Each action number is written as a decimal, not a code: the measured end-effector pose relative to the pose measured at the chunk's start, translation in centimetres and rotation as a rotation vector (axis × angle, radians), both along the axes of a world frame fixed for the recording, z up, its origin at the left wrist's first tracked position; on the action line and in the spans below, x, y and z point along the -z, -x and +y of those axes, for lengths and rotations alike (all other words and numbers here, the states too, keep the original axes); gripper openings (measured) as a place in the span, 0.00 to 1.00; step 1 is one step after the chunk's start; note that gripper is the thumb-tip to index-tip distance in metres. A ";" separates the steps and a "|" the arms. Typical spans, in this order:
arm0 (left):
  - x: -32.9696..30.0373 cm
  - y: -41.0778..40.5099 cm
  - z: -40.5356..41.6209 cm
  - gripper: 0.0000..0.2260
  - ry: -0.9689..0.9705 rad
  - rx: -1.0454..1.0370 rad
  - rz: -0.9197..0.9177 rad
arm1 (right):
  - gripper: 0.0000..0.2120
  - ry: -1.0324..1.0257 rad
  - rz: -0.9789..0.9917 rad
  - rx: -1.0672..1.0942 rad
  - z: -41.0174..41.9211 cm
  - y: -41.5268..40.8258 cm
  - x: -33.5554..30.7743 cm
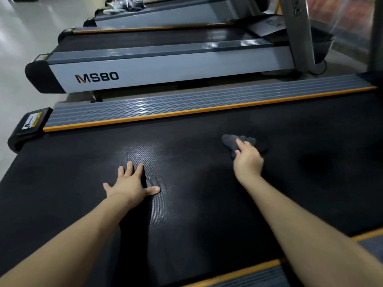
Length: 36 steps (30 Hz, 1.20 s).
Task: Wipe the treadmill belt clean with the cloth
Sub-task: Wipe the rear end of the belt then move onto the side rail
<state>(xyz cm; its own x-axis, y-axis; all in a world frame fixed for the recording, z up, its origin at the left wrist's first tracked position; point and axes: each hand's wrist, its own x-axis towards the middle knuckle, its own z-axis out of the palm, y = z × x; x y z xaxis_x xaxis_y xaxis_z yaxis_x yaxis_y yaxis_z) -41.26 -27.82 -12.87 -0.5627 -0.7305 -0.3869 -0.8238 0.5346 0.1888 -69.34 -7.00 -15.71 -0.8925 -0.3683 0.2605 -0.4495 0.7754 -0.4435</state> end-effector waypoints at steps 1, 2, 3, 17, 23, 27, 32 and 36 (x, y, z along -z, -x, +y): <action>0.0 -0.1 0.3 0.46 0.016 -0.001 0.002 | 0.19 -0.008 0.018 -0.013 -1.6 -1.9 0.0; 0.1 -0.2 0.7 0.43 0.035 0.002 0.009 | 0.18 -0.006 0.024 -0.085 -3.6 -4.3 0.1; 0.1 -0.3 1.0 0.40 0.050 0.003 0.025 | 0.18 0.001 0.034 -0.199 -5.6 -6.9 0.2; -0.2 -3.1 4.8 0.54 -0.094 0.030 -0.024 | 0.20 0.067 -0.035 -0.052 3.6 -1.1 0.1; 0.1 -3.3 4.9 0.54 -0.096 0.017 -0.002 | 0.16 -0.037 0.085 -0.459 -8.3 -15.1 0.6; 0.0 -3.4 4.9 0.54 -0.103 0.013 -0.004 | 0.20 0.085 0.086 -0.770 -7.5 -14.7 0.7; -0.2 -3.3 4.9 0.54 -0.116 0.008 -0.002 | 0.19 0.077 0.058 -0.358 1.4 -3.5 0.3; 0.0 -3.3 4.9 0.54 -0.109 0.004 -0.003 | 0.19 0.053 0.026 -0.058 2.6 -3.9 -0.1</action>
<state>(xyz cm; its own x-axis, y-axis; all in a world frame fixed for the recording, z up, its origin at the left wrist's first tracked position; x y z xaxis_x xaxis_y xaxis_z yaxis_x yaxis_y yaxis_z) -37.99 -22.92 -12.89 -0.5643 -0.6818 -0.4655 -0.8223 0.5145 0.2433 -65.47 -4.40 -15.61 -0.8630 -0.4038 0.3038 -0.5044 0.7235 -0.4713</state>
